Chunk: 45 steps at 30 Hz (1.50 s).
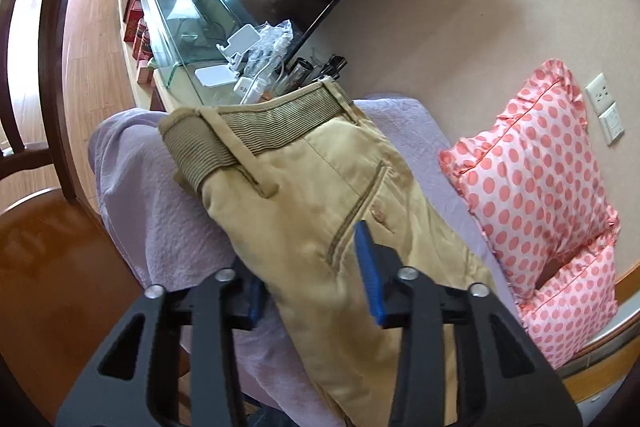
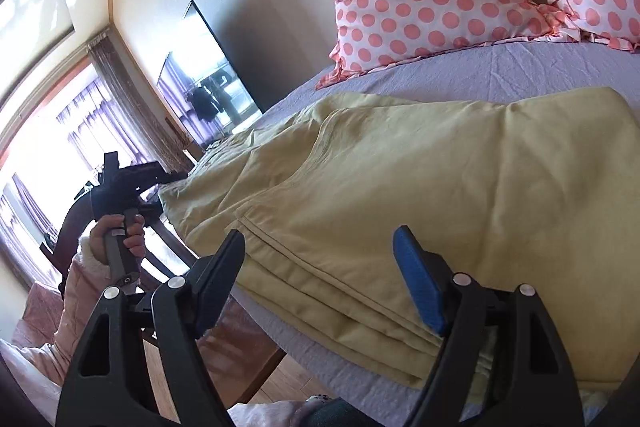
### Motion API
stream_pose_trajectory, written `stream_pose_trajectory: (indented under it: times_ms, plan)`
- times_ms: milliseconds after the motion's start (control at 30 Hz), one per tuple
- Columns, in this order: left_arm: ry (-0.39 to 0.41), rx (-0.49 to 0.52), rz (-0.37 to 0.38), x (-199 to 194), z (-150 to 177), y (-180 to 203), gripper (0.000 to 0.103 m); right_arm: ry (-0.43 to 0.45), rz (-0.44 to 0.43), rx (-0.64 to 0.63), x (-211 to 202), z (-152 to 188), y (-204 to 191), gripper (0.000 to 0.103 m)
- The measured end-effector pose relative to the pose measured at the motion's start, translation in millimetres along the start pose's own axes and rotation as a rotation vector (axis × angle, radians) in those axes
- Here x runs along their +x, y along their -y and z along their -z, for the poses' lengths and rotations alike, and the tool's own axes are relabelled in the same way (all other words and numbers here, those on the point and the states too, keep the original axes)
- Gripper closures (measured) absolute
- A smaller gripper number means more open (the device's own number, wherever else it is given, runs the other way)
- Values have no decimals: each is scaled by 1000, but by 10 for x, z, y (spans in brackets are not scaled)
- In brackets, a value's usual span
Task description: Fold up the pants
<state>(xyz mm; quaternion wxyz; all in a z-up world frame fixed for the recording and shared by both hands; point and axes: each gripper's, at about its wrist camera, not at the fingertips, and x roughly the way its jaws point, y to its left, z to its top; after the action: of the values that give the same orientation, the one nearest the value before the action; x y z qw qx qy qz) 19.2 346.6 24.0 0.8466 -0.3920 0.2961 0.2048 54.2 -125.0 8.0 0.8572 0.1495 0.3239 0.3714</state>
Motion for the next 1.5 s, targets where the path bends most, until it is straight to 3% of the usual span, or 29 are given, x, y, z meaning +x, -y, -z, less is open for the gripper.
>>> stream_pose_trajectory:
  times_ms: [100, 167, 267, 400, 500, 567, 667, 700, 733, 800, 900, 1000, 1067, 1133, 1233, 1267, 1333, 1400, 1467, 1500]
  plan:
    - [42, 154, -78, -59, -18, 316, 91, 61, 24, 24, -263, -39, 134, 22]
    - [102, 262, -58, -218, -2, 645, 94, 116, 54, 27, -480, -63, 222, 20]
    - [140, 428, 44, -468, 170, 1326, 95, 197, 114, 71, -813, -98, 415, 16]
    - [134, 725, 240, -730, 892, 2325, 94, 306, 198, 185, -1268, -104, 765, 16]
    - [34, 932, 436, -826, 1691, 2825, 94, 377, 236, 283, -1575, -44, 1007, 16]
    - [-91, 1067, 523, -736, 2290, 3010, 94, 406, 250, 344, -1732, 12, 1144, 15]
    - [-272, 1263, 515, -462, 3129, 3054, 94, 408, 252, 411, -1850, 66, 1302, 15]
    - [-304, 1301, 501, -390, 3308, 3022, 94, 403, 245, 423, -1866, 70, 1331, 15]
    - [-271, 1324, 476, -380, 3407, 2986, 94, 394, 236, 430, -1872, 70, 1351, 15]
    - [-199, 1318, 484, -466, 3411, 2961, 94, 369, 213, 425, -1844, 24, 1360, 14]
    - [-155, 1263, 497, -572, 3352, 3033, 94, 329, 154, 431, -1704, -116, 1368, 14]
    - [-166, 1383, 423, -475, 3591, 3048, 90, 283, 107, 462, -1522, -266, 1418, 14]
    - [-176, 1391, 431, -467, 3621, 2978, 85, 221, 114, 472, -1378, -348, 1451, 14]
    - [-231, 1353, 515, -582, 3486, 2880, 54, 152, 140, 462, -1213, -381, 1460, 15]
    - [-284, 1243, 677, -821, 3081, 2699, 36, 51, 208, 417, -968, -422, 1438, 22]
    - [-276, 1197, 675, -827, 2886, 2661, 33, 34, 219, 407, -904, -424, 1446, 27]
    - [-233, 1092, 565, -671, 2421, 2594, 29, 6, 245, 401, -795, -442, 1478, 33]
    - [-207, 1003, 384, -325, 1975, 2509, 31, 6, 260, 397, -752, -455, 1502, 44]
    - [-247, 906, 259, 62, 1596, 2377, 34, -27, 215, 416, -678, -449, 1541, 60]
    - [-278, 861, 248, 212, 1460, 2307, 37, -20, 214, 405, -676, -448, 1538, 60]
